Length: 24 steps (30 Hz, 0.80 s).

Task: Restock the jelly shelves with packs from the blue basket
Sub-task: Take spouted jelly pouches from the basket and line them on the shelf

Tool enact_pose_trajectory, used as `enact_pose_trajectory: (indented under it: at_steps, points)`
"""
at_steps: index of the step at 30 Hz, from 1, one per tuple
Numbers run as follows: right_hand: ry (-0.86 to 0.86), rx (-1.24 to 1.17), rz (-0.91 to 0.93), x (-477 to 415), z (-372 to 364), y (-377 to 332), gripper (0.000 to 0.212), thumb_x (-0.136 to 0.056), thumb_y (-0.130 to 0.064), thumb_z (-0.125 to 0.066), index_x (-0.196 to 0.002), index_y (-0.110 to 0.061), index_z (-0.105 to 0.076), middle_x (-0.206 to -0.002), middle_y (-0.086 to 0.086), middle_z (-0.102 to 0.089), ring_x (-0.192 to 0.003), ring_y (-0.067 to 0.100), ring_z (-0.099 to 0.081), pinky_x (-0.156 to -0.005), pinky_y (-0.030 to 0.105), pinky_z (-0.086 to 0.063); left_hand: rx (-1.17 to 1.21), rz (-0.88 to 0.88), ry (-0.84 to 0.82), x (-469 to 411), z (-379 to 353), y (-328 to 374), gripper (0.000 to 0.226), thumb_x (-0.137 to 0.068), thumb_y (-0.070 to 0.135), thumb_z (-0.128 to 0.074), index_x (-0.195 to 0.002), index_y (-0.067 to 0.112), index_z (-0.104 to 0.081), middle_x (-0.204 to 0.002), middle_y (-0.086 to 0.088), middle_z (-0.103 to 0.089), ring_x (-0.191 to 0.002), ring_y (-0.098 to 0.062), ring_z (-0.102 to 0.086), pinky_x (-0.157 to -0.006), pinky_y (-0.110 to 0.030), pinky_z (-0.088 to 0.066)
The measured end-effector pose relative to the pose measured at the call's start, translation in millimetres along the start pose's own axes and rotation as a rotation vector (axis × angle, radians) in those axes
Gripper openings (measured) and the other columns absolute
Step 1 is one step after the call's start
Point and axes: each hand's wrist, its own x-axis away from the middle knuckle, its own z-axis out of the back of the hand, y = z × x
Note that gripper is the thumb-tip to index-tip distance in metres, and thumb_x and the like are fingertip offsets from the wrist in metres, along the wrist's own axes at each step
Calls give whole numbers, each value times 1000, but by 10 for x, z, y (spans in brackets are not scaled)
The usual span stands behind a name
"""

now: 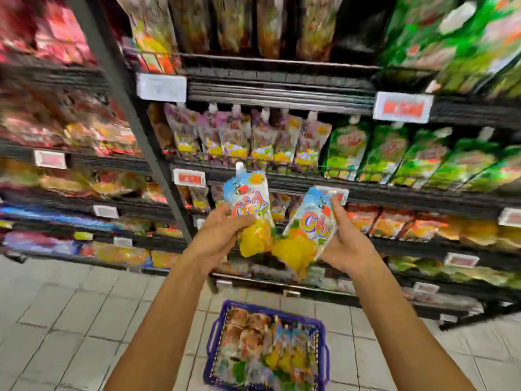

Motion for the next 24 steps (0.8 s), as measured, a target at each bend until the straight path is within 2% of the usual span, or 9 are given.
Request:
enact_pose_trajectory:
  at_steps: [3,8,9,11,13,15,18,21,24]
  points:
    - [-76,32,139,184,-457,-240,36,-73,-30,-65,-101,-8,-69,-94,14,-72,-86,28,-70,-84,41,-57,3,-111,-8,86,-22,432,38,-83,-7,-64,-120,4,-59,-97,-11,-73,-74,-14,-71,-67,-29,-60]
    - [-77,-5,290,340,-1049,-411,49,-86,-39,-59,-126,-12,-64,-122,15,-66,-110,27,-63,-102,48,-47,-32,-271,-26,156,124,1080,55,-69,16,-77,-121,10,-63,-108,-11,-75,-93,-21,-72,-83,-36,-59]
    - [-69,1,290,381,-1179,-423,51,-84,-44,-61,-124,-14,-66,-120,15,-67,-107,28,-64,-98,50,-51,-62,-303,-33,165,174,1205,57,-67,21,-79,-121,13,-64,-109,-9,-75,-98,-22,-72,-84,-36,-59]
    - [-72,39,318,436,-1413,-458,45,-82,-50,-62,-106,-15,-75,-99,13,-74,-85,27,-71,-73,47,-61,-93,-366,-52,171,267,1456,54,-67,25,-80,-119,17,-66,-110,-7,-75,-102,-22,-71,-81,-32,-60]
    - [-89,51,377,476,-1617,-499,41,-85,-50,-59,-92,-15,-79,-85,10,-75,-69,26,-73,-56,43,-60,-99,-421,-70,168,334,1682,51,-66,28,-81,-115,19,-68,-109,-5,-75,-100,-20,-72,-77,-28,-60]
    - [-115,90,430,516,-1798,-543,35,-87,-44,-61,-92,-16,-81,-92,11,-76,-73,28,-74,-58,47,-59,-93,-466,-86,170,383,1890,50,-63,29,-81,-111,20,-70,-107,-4,-76,-97,-17,-73,-72,-23,-58]
    - [-163,173,515,572,-2066,-634,31,-82,-23,-65,-107,-8,-75,-103,16,-73,-89,33,-71,-78,56,-58,-103,-526,-110,178,413,2193,44,-62,30,-82,-105,23,-73,-102,-2,-77,-93,-16,-74,-69,-20,-57]
    - [-185,264,667,643,-2334,-745,26,-69,-11,-66,-93,-4,-74,-84,15,-73,-67,27,-72,-61,44,-60,-122,-591,-130,177,385,2494,44,-63,28,-81,-105,18,-74,-100,-3,-77,-91,-15,-74,-68,-18,-57]
    - [-145,385,896,664,-2565,-870,33,-73,-12,-67,-104,0,-69,-89,13,-76,-72,23,-74,-59,34,-59,-132,-654,-115,164,333,2783,38,-67,25,-80,-104,16,-72,-96,-1,-78,-88,-13,-75,-65,-17,-56]
